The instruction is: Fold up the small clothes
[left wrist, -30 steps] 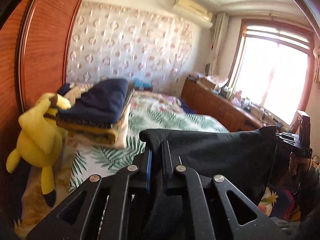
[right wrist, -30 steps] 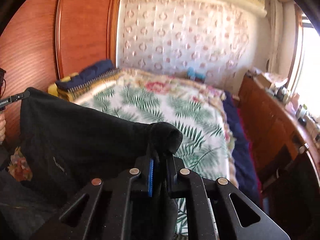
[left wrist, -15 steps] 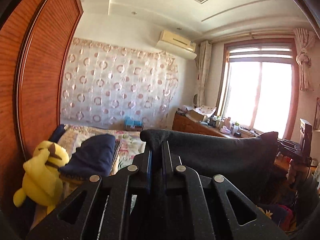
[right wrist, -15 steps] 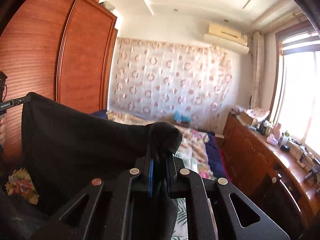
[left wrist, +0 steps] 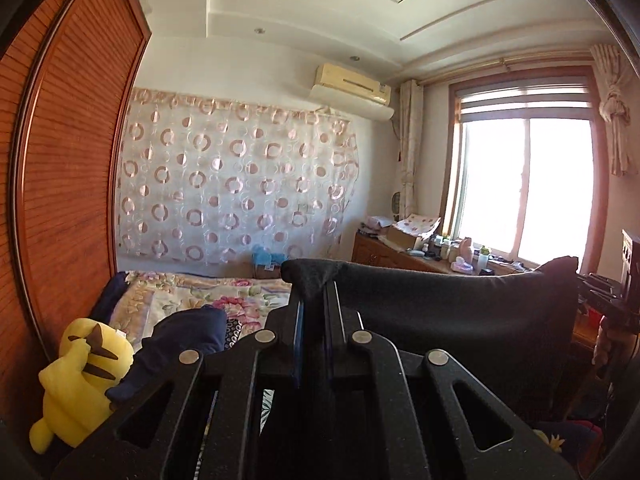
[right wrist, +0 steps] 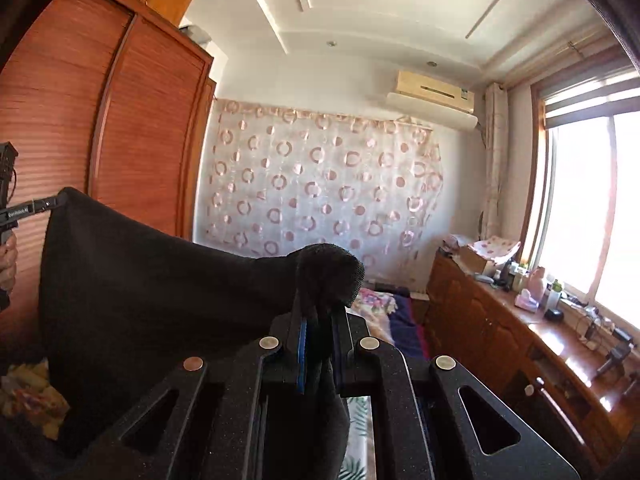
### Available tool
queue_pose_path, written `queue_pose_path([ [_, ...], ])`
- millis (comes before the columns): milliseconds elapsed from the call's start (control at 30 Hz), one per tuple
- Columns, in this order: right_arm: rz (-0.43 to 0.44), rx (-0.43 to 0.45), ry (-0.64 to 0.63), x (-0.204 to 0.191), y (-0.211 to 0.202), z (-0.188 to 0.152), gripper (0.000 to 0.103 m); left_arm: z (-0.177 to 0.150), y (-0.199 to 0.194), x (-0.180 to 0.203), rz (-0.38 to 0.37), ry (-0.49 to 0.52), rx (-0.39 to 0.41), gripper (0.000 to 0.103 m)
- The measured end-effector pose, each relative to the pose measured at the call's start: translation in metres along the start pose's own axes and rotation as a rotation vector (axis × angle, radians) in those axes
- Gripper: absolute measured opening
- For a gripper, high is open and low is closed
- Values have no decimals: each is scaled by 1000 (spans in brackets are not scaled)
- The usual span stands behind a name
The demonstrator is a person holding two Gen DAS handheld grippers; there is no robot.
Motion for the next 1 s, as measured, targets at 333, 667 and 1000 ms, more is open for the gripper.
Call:
queue_pose_path([
  [333,-21,-182,-40,-15,150,-16,9,-36,116,-15,67,71,-129,9],
  [667,-41,-406,26,-24,245,-93,51,-98,128,-27,50,72,-258,65],
  [1000,30,-449,121,9,196,-107,51,-154,88,-25,47,61,-365,79],
])
Point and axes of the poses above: each gripper's, at about its wrist camera, not at the fingertips, and y roughly the way its jaws point, x to its right, z to its top, the point moved 6 cm from there along y, roughly the way its jaws point
